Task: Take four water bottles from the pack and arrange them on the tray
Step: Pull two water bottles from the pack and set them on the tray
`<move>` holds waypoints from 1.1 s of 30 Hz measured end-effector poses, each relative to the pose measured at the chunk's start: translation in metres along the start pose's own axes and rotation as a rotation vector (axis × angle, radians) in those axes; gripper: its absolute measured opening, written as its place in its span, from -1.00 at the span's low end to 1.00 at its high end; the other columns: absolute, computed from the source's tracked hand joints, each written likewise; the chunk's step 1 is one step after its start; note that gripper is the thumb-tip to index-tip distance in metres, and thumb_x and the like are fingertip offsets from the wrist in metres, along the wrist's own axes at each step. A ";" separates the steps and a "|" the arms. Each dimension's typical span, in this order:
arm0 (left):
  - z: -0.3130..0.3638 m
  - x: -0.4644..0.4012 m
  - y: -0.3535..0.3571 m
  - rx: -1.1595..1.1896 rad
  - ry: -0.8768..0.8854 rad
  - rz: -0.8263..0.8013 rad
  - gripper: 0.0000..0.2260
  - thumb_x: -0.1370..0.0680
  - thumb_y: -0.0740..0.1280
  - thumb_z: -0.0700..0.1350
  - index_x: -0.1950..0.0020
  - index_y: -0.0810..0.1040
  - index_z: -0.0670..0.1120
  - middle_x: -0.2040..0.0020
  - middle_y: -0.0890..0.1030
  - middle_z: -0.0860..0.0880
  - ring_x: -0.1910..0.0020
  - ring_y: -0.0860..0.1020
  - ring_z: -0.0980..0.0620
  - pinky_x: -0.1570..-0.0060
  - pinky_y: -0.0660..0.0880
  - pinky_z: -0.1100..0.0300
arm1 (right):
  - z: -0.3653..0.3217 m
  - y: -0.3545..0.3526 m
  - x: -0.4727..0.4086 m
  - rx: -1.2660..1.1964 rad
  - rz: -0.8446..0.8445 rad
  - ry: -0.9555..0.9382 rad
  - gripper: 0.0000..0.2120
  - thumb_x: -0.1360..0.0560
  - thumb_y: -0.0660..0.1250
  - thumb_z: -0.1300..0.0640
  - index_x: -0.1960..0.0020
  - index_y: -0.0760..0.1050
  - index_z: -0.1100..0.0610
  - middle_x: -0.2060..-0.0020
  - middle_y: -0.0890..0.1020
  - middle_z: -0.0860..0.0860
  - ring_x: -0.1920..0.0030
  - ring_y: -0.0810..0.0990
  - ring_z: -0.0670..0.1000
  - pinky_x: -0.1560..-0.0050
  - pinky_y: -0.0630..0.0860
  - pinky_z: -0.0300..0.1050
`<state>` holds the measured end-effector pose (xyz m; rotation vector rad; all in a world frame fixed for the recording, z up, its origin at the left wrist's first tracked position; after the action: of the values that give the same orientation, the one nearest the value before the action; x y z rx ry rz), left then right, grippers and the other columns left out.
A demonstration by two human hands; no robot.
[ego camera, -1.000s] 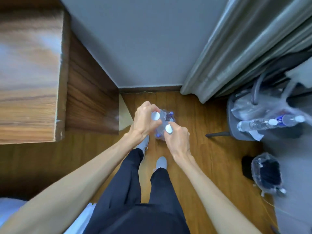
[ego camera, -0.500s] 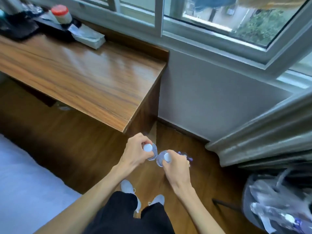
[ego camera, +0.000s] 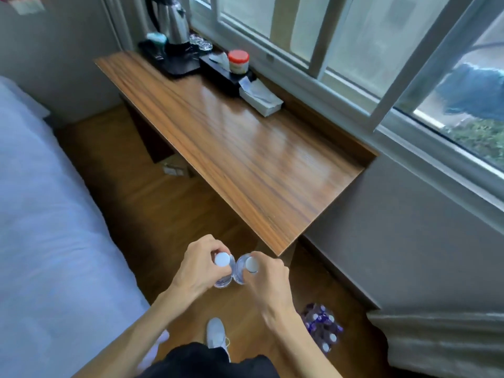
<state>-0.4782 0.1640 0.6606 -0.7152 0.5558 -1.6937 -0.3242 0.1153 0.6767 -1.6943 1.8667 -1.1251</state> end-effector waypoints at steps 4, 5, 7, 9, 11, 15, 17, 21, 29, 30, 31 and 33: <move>-0.024 -0.021 -0.048 0.010 -0.037 0.090 -0.82 -0.32 0.55 -0.10 0.11 0.67 -0.01 0.15 0.62 0.11 0.18 0.61 0.09 0.24 0.54 0.37 | -0.055 0.012 -0.030 0.033 -0.052 -0.102 -0.84 -0.49 0.28 0.24 0.18 0.49 0.01 0.42 0.43 -0.15 0.44 0.37 -0.10 0.45 0.29 -0.29; -0.029 -0.027 -0.060 0.008 -0.045 0.114 -0.81 -0.31 0.55 -0.09 0.10 0.68 -0.01 0.15 0.62 0.11 0.18 0.61 0.08 0.24 0.54 0.37 | -0.068 0.014 -0.038 0.033 -0.054 -0.126 -0.84 -0.50 0.29 0.25 0.17 0.50 0.01 0.41 0.41 -0.15 0.45 0.33 -0.11 0.46 0.25 -0.30; -0.039 -0.042 -0.085 0.003 -0.059 0.170 -0.79 -0.31 0.56 -0.06 0.09 0.69 0.00 0.14 0.63 0.10 0.19 0.61 0.09 0.23 0.55 0.36 | -0.094 0.017 -0.055 0.036 -0.070 -0.169 -0.87 -0.53 0.33 0.23 0.02 0.60 0.05 0.30 0.54 -0.12 0.39 0.41 -0.13 0.41 0.29 -0.38; -0.046 -0.059 -0.108 -0.006 -0.066 0.227 -0.78 -0.31 0.57 -0.05 0.08 0.69 -0.01 0.13 0.64 0.10 0.19 0.60 0.10 0.23 0.53 0.37 | -0.121 0.019 -0.073 0.048 -0.091 -0.224 -0.80 -0.56 0.36 0.19 -0.16 0.62 0.06 0.08 0.67 -0.04 0.21 0.57 -0.11 0.27 0.39 -0.44; -0.052 -0.077 -0.130 -0.007 -0.076 0.267 -0.77 -0.32 0.58 -0.05 0.06 0.70 -0.02 0.12 0.65 0.09 0.19 0.60 0.11 0.23 0.52 0.37 | -0.149 0.019 -0.094 0.065 -0.117 -0.277 -0.78 -0.57 0.36 0.16 -0.20 0.61 0.07 0.02 0.68 -0.03 0.17 0.59 -0.10 0.25 0.35 -0.50; -0.064 -0.117 -0.175 -0.017 -0.094 0.318 -0.74 -0.32 0.60 -0.06 0.04 0.69 -0.01 0.11 0.64 0.08 0.17 0.60 0.10 0.25 0.49 0.40 | -0.200 0.021 -0.147 0.116 -0.104 -0.335 -0.91 -0.54 0.33 0.17 0.10 0.52 0.00 0.33 0.47 -0.14 0.43 0.35 -0.13 0.48 0.23 -0.45; -0.071 -0.141 -0.197 -0.012 -0.103 0.344 -0.74 -0.32 0.60 -0.05 0.04 0.69 0.00 0.11 0.64 0.09 0.17 0.61 0.10 0.24 0.52 0.38 | -0.224 0.027 -0.177 0.120 -0.106 -0.355 -0.92 -0.55 0.35 0.15 0.02 0.58 -0.01 0.25 0.58 -0.10 0.37 0.43 -0.11 0.43 0.22 -0.48; -0.083 -0.194 -0.244 -0.020 -0.109 0.394 -0.76 -0.31 0.60 -0.05 0.06 0.68 0.01 0.13 0.64 0.11 0.18 0.61 0.12 0.25 0.51 0.38 | -0.279 0.037 -0.238 0.118 -0.113 -0.417 -0.77 -0.57 0.38 0.11 -0.21 0.62 0.06 -0.04 0.70 -0.01 0.10 0.63 -0.05 0.21 0.40 -0.46; -0.110 -0.295 -0.341 -0.030 -0.109 0.461 -0.72 -0.28 0.61 -0.07 0.06 0.68 -0.04 0.13 0.64 0.08 0.19 0.62 0.09 0.28 0.50 0.37 | -0.384 0.060 -0.345 0.107 -0.107 -0.497 -0.86 -0.51 0.43 0.15 -0.06 0.66 0.11 0.14 0.69 -0.01 0.25 0.57 -0.05 0.34 0.46 -0.37; -0.116 -0.309 -0.353 -0.026 -0.107 0.462 -0.72 -0.29 0.61 -0.07 0.05 0.69 -0.04 0.13 0.64 0.08 0.18 0.62 0.09 0.27 0.53 0.35 | -0.396 0.064 -0.358 0.104 -0.102 -0.500 -0.88 -0.50 0.43 0.15 -0.02 0.66 0.11 0.19 0.68 -0.02 0.25 0.61 -0.03 0.34 0.50 -0.34; -0.122 -0.323 -0.365 -0.023 -0.102 0.463 -0.73 -0.29 0.61 -0.08 0.06 0.69 -0.04 0.13 0.65 0.08 0.17 0.63 0.09 0.26 0.57 0.30 | -0.408 0.069 -0.372 0.098 -0.095 -0.502 -0.89 -0.49 0.43 0.14 -0.01 0.66 0.11 0.20 0.68 -0.02 0.25 0.63 -0.02 0.34 0.53 -0.32; -0.133 -0.350 -0.387 -0.019 -0.087 0.462 -0.74 -0.29 0.61 -0.10 0.07 0.69 -0.03 0.13 0.65 0.08 0.18 0.63 0.09 0.24 0.62 0.21 | -0.432 0.079 -0.399 0.081 -0.085 -0.497 -0.87 -0.48 0.44 0.12 -0.03 0.66 0.08 0.21 0.67 -0.03 0.28 0.59 -0.08 0.39 0.40 -0.44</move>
<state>-0.7831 0.5930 0.7761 -0.6141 0.6216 -1.2244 -0.6123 0.6220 0.7875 -1.8151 1.4337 -0.7071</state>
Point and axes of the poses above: each hand's wrist, its own x-axis away from the middle knuckle, its own y-axis out of the palm, z = x × y, the point moved 7 cm from there along -x, towards the middle knuckle
